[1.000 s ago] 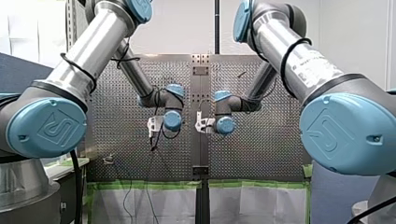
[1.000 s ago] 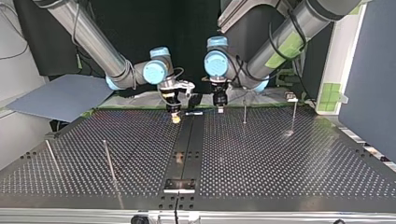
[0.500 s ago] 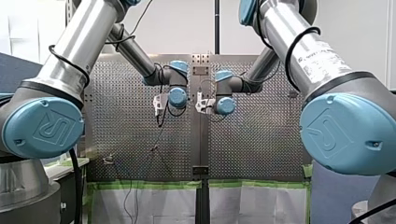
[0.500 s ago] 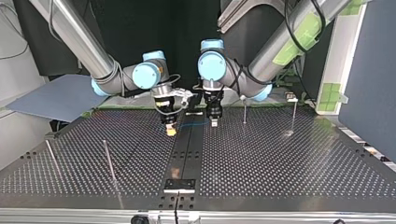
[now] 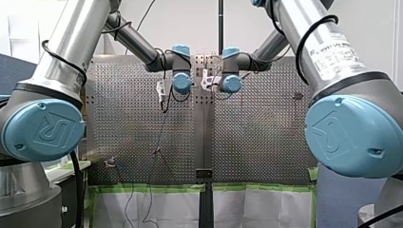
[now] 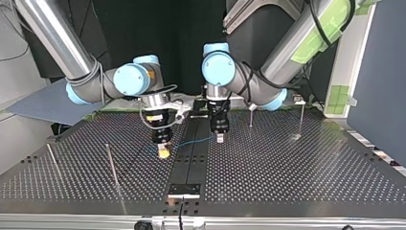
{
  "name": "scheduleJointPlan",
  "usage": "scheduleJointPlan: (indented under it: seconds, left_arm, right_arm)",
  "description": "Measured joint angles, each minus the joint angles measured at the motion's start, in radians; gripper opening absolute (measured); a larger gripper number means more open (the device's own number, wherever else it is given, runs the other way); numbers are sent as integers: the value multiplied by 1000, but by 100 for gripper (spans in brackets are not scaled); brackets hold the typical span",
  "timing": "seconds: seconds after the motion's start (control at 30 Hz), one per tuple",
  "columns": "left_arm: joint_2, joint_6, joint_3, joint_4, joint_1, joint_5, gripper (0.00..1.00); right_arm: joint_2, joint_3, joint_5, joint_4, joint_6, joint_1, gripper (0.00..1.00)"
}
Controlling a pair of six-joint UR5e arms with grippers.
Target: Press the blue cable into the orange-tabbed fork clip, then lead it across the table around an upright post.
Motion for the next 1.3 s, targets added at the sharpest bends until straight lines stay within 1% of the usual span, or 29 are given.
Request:
scheduleJointPlan:
  seconds: [0.17,0.3,0.43,0.63,0.83,1.07,1.17,1.3]
  left_arm:
    - [-1,10,19,-5,11,11,0]
    - [-2,18,46,-27,17,18,0]
    - [-2,20,80,-61,23,24,0]
    - [-2,21,130,-111,27,33,0]
    - [-3,24,181,-161,23,50,0]
    - [-7,41,239,-202,15,72,0]
    - [-19,52,262,-220,10,80,0]
    - [-46,78,296,-251,-1,82,0]
  right_arm:
    - [-44,-5,0,16,-1,-2,0]
    - [-77,-17,0,39,-1,-4,0]
    - [-91,-31,1,67,-1,-6,0]
    - [-98,-36,2,100,5,-17,0]
    - [-108,-39,7,132,11,-35,0]
    - [-128,-52,8,152,17,-64,0]
    - [-133,-61,8,167,19,-77,0]
    - [-147,-67,8,183,23,-95,0]
